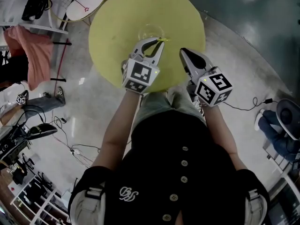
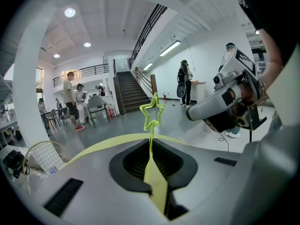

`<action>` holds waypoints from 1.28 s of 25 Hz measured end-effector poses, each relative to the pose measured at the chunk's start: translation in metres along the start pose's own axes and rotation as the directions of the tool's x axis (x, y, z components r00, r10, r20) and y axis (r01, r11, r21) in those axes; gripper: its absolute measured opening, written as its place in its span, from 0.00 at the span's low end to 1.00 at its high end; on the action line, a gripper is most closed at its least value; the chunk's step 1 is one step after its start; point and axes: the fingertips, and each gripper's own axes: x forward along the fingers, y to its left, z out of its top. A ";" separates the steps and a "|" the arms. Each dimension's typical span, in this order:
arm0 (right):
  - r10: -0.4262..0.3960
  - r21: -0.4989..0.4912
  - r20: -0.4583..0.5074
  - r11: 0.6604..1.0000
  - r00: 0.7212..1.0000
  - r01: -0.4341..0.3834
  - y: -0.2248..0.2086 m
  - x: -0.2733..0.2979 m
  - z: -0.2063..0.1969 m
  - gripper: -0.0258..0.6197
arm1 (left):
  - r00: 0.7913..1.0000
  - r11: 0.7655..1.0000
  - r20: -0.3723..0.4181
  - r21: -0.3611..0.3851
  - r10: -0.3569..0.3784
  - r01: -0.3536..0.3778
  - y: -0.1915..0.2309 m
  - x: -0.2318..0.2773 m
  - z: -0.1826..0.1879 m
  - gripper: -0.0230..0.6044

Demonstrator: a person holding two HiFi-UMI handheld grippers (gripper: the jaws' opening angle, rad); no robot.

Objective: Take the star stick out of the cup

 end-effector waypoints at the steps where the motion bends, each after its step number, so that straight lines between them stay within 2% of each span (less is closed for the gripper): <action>1: 0.004 -0.004 0.002 1.000 1.000 -0.004 0.001 0.002 0.002 0.05 | 1.000 1.000 0.005 -0.006 0.002 -0.002 0.002 0.000 0.001 0.08; 10: 0.044 -0.044 0.013 0.998 0.999 -0.044 0.010 0.015 0.021 0.05 | 0.998 0.994 0.066 -0.110 0.023 -0.015 0.020 -0.009 0.009 0.07; 17: 0.096 -0.091 0.013 0.991 0.995 -0.095 0.019 0.033 0.038 0.04 | 0.989 0.989 0.129 -0.139 0.074 -0.056 0.037 -0.024 0.026 0.07; 28: 0.170 -0.190 0.041 0.969 0.985 -0.159 0.045 0.038 0.064 0.04 | 0.964 0.973 0.222 -0.206 0.147 -0.101 0.052 -0.055 0.048 0.07; 32: 0.177 -0.230 0.041 0.959 0.983 -0.163 0.055 0.038 0.074 0.04 | 0.944 0.965 0.281 -0.242 0.171 -0.103 0.058 -0.071 0.066 0.07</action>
